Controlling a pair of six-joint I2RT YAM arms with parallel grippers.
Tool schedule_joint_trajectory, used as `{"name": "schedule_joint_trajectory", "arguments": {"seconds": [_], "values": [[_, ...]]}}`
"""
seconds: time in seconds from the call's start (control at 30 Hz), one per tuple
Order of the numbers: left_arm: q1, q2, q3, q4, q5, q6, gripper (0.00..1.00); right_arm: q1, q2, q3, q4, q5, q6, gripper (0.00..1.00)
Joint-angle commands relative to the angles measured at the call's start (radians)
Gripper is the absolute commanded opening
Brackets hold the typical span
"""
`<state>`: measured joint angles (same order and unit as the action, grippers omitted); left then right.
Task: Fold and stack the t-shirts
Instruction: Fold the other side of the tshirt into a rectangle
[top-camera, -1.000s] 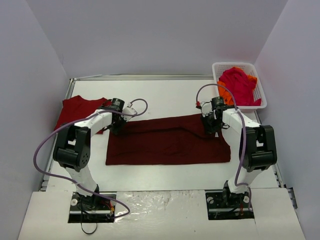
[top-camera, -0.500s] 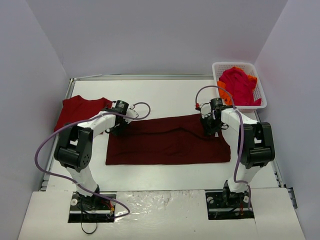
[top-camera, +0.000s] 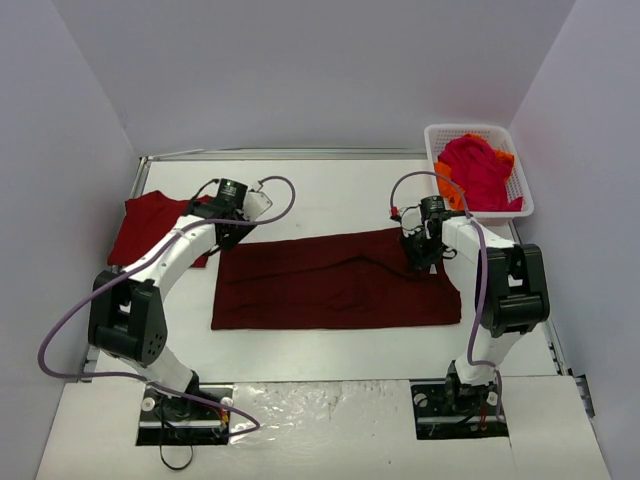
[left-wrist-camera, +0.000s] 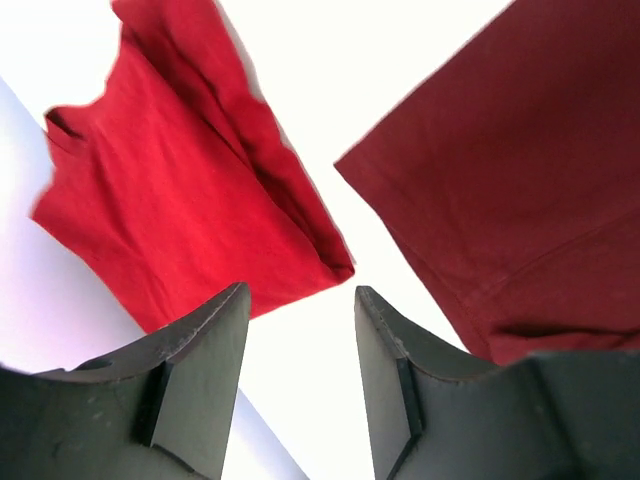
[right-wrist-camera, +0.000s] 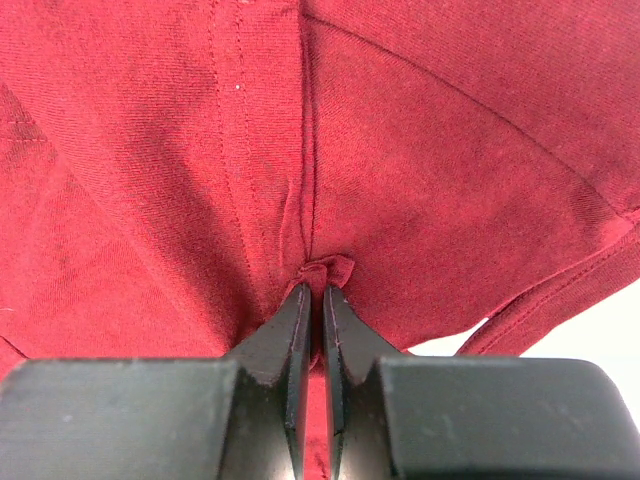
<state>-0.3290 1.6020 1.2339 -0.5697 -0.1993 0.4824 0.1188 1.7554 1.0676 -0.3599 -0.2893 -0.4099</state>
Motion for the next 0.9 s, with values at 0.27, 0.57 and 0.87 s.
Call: {"name": "schedule_joint_trajectory", "arguments": {"seconds": [0.27,0.57,0.87], "values": [[-0.004,0.044,0.102,-0.068,0.199,-0.094,0.40,0.012,0.038,0.005,-0.040,-0.013,-0.009,0.00],[-0.002,0.047,0.079,-0.055,0.232,-0.102,0.37,0.016,-0.013,-0.011,-0.057,0.036,-0.027,0.00],[-0.001,0.039,0.061,-0.053,0.227,-0.103,0.38,0.010,-0.157,0.073,-0.214,-0.204,-0.128,0.40]]}}
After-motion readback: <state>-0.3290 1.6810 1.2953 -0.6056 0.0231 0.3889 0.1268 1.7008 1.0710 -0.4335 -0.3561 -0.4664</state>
